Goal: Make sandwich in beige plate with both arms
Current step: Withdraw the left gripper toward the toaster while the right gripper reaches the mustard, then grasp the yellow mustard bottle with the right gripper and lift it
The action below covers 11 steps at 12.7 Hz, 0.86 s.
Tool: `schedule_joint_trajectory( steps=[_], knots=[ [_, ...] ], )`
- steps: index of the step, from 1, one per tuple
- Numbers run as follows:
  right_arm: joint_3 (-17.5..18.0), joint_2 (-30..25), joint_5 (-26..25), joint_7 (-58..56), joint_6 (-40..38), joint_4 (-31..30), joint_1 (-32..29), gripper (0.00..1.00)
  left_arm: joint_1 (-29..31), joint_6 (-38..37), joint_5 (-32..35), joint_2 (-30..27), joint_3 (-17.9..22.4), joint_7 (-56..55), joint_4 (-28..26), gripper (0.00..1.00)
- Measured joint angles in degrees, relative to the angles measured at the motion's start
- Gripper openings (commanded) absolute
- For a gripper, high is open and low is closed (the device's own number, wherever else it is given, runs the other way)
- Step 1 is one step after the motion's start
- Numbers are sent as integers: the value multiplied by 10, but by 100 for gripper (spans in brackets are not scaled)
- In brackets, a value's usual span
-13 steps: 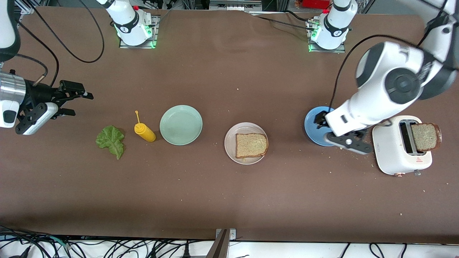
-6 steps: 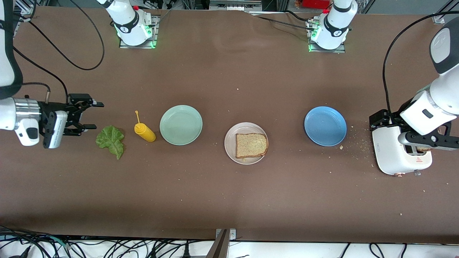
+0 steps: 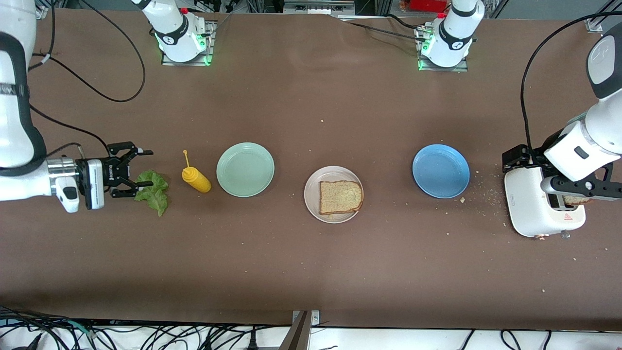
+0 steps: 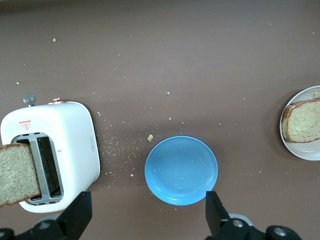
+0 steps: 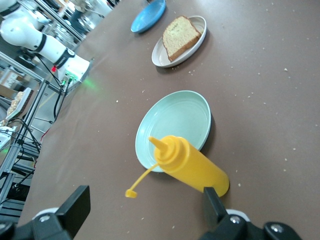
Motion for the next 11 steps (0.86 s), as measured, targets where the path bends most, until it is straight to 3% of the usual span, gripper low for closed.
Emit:
schedule_joint_trajectory(
  steps=[5, 11],
  knots=[
    [1, 73, 67, -145, 0, 1, -2, 100, 1, -1, 0, 0, 0, 0, 0, 100],
    [3, 134, 78, -226, 0, 47, -2, 100, 1, -4, 0, 0, 0, 0, 0, 100]
  ],
)
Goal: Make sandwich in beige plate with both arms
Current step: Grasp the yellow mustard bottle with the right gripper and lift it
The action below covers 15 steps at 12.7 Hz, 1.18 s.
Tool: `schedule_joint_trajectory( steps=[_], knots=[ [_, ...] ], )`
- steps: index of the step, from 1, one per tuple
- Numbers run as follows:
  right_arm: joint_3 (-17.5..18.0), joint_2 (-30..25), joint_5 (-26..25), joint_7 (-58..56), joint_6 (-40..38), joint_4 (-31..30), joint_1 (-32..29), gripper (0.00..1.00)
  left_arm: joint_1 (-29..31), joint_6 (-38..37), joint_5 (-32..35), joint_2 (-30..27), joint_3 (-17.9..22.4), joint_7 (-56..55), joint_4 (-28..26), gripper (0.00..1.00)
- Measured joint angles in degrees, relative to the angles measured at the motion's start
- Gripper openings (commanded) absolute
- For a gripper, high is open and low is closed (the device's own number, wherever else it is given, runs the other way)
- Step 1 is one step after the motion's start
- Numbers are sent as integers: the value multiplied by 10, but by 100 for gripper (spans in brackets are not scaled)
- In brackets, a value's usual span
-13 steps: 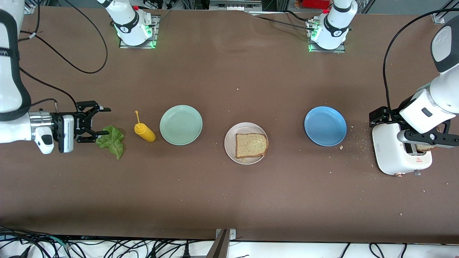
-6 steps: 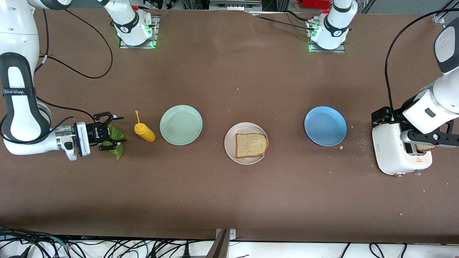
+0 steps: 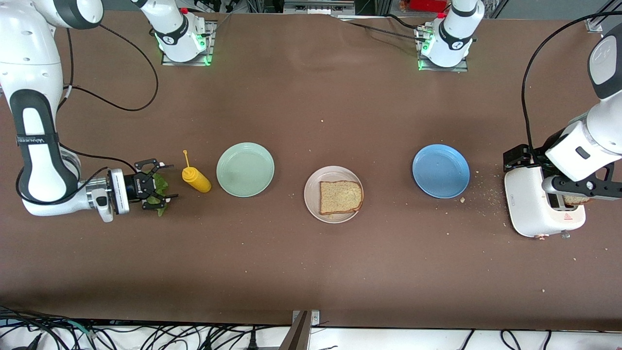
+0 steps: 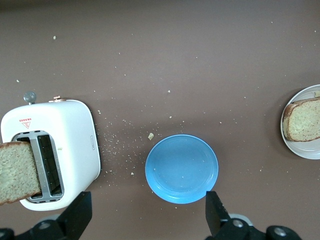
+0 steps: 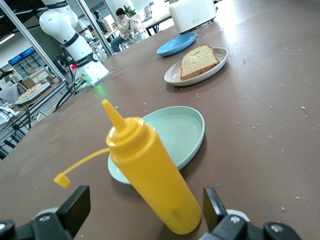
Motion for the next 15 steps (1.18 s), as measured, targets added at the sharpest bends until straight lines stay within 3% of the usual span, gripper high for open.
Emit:
schedule_joint_trajectory(
  steps=[4, 12, 13, 14, 15],
  knots=[
    [6, 44, 25, -36, 0, 21, 1, 100, 0, -1, 0, 0, 0, 0, 0, 100],
    [29, 67, 31, -71, -27, 21, 2, 96, 0, -4, 0, 0, 0, 0, 0, 100],
    [29, 67, 31, -74, -29, 21, 2, 88, 0, -4, 0, 0, 0, 0, 0, 100],
    [29, 67, 31, -77, -30, 21, 1, 69, 0, -4, 0, 0, 0, 0, 0, 100],
    [29, 67, 31, -85, -30, 21, 1, 43, 0, -4, 0, 0, 0, 0, 0, 100]
  ],
)
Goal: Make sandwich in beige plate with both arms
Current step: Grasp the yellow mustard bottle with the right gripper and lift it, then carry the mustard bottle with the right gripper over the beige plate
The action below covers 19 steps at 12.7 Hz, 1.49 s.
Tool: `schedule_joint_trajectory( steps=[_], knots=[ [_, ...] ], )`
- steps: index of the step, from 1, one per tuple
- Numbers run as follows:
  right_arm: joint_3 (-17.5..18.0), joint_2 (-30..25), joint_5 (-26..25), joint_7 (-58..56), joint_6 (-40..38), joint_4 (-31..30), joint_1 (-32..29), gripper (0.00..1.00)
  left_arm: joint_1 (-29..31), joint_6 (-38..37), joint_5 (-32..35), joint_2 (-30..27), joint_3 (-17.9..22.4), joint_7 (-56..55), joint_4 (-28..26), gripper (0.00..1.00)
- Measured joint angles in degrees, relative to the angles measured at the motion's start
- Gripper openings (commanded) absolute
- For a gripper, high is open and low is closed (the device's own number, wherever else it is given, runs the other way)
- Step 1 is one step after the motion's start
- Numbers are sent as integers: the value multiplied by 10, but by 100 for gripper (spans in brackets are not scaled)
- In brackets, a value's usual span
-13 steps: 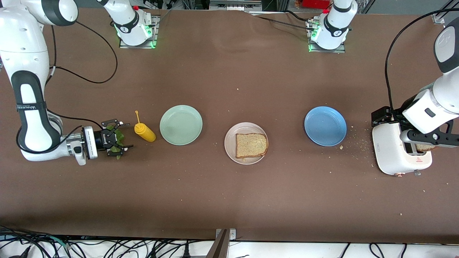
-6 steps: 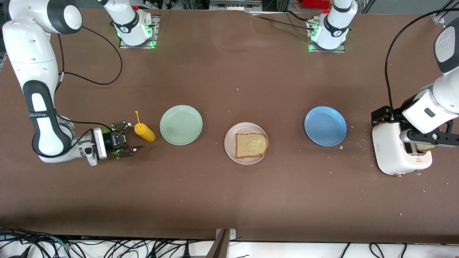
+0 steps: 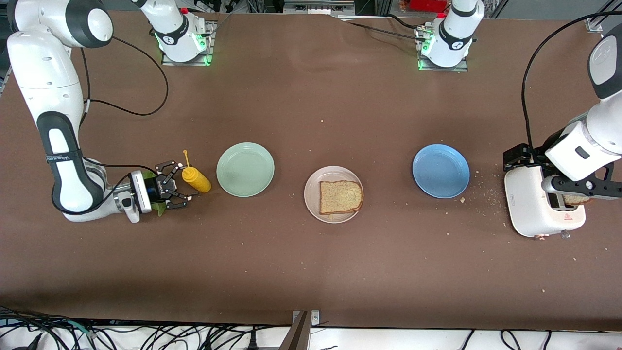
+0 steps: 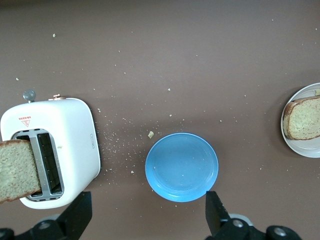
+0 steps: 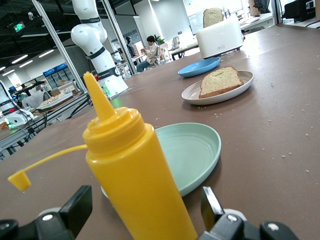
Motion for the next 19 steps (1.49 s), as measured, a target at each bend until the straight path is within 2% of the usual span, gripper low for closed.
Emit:
schedule_joint_trajectory(
  steps=[2, 3, 6, 9, 13, 15, 17, 19],
  knots=[
    [0, 2, 0, -11, 0, 0, 0, 9, 0, 0, 0, 0, 0, 0, 0, 100],
    [0, 3, 0, -13, 0, 1, 0, 0, 0, 0, 0, 0, 0, 0, 0, 100],
    [0, 4, 2, -7, 0, 4, 0, 0, 0, 0, 0, 0, 0, 0, 0, 100],
    [7, 4, 2, 69, 0, 30, 0, 0, 0, 0, 0, 0, 0, 0, 0, 100],
    [53, 2, 2, 247, -2, 113, 3, 0, 0, 0, 0, 0, 0, 0, 0, 100],
    [62, -2, -5, 347, -4, 153, 21, 0, 1, 0, 0, 0, 0, 0, 0, 100],
    [64, -14, -42, 453, -5, 186, 49, 0, 2, 0, 0, 0, 0, 0, 0, 100],
    [65, -34, -103, 563, -5, 215, 85, 0, 9, 0, 0, 0, 0, 0, 0, 100]
  ],
)
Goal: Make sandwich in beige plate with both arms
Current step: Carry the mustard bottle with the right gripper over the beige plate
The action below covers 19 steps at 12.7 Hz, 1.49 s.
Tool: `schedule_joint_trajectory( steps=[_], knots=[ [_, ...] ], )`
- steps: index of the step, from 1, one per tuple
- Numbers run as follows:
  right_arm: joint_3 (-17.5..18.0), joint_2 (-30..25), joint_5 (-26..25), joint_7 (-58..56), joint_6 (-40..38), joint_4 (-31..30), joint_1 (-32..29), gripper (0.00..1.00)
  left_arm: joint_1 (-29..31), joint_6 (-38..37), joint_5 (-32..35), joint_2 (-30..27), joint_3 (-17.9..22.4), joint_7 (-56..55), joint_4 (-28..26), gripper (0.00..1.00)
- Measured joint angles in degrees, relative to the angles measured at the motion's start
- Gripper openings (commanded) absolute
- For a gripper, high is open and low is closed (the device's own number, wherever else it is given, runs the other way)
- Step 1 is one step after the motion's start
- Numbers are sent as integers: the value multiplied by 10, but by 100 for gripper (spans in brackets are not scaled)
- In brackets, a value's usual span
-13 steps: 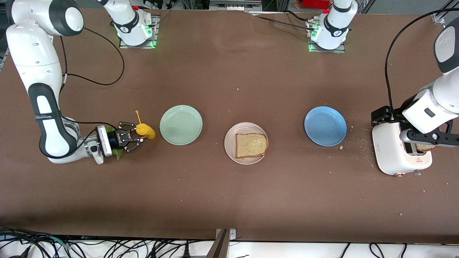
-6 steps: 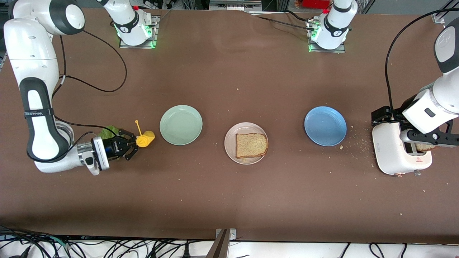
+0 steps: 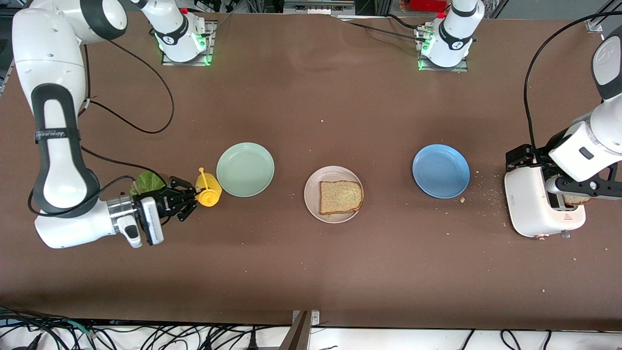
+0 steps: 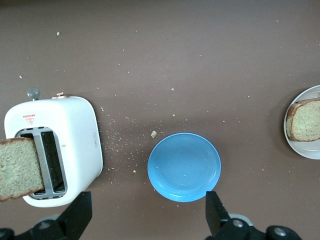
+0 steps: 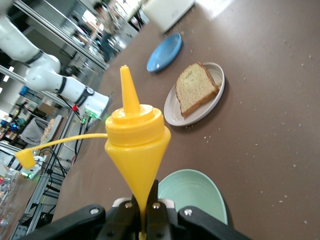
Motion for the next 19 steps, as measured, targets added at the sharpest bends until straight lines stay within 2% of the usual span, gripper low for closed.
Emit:
schedule_joint_trajectory(
  steps=[4, 9, 13, 16, 19],
  knots=[
    [2, -48, -158, 185, 3, 17, 87, 0, 5, 0, 0, 0, 0, 0, 0, 100],
    [3, -69, -383, 354, 24, 43, 250, 0, 6, 0, 0, 0, 0, 0, 0, 100],
    [0, -68, -536, 394, 35, 47, 351, 0, 6, 0, 0, 0, 0, 0, 0, 100],
    [1, -65, -671, 404, 34, 46, 408, 0, 6, 0, 0, 0, 0, 0, 0, 100],
    [-1, -43, -797, 410, 25, 42, 474, 0, 6, 0, 0, 0, 0, 0, 0, 100]
  ],
)
